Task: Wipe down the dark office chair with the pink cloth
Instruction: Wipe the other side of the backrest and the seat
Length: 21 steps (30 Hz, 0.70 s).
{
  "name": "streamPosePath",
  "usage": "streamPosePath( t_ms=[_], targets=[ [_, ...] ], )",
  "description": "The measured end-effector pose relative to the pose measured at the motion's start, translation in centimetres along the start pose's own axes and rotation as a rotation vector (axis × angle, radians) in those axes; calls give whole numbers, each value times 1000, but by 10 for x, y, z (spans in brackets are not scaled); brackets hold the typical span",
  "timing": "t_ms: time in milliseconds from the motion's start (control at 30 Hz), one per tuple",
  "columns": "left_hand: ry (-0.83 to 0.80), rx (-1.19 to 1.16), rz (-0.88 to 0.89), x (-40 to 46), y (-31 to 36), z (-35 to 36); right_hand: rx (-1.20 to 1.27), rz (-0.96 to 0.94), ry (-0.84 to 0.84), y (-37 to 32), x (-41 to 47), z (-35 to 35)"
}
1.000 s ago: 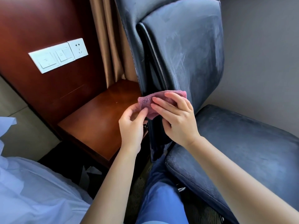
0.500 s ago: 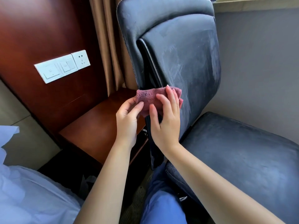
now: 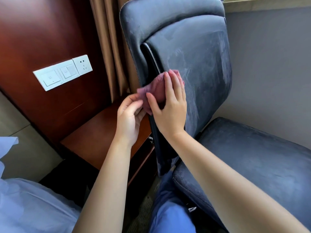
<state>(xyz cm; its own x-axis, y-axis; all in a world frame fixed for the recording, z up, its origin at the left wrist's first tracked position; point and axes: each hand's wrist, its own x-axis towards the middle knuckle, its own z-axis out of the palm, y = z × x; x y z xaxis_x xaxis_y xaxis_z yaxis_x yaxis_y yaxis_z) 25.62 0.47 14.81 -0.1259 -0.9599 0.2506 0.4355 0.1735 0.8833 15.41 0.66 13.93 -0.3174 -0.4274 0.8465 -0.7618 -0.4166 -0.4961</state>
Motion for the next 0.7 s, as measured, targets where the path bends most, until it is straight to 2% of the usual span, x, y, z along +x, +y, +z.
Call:
streamPosePath(
  t_ms=[200, 333, 433, 533, 633, 700],
  targets=[
    [-15, 57, -76, -5, -44, -11, -37, 57, -42, 51, -84, -15],
    [61, 61, -172, -4, -51, -14, -58, 159, -73, 63, -124, -15],
    [11, 161, -264, -8, -57, -13, 19, 209, 3, 49, -100, -10],
    [1, 186, -298, -16, -55, -9, 56, 123, 85, 28, -57, -2],
    [12, 188, -294, -25, -53, -6, 30, 40, 74, 24, -37, 1],
    [20, 174, -296, -30, -56, -8, -11, 15, 43, 31, -55, -3]
  ],
)
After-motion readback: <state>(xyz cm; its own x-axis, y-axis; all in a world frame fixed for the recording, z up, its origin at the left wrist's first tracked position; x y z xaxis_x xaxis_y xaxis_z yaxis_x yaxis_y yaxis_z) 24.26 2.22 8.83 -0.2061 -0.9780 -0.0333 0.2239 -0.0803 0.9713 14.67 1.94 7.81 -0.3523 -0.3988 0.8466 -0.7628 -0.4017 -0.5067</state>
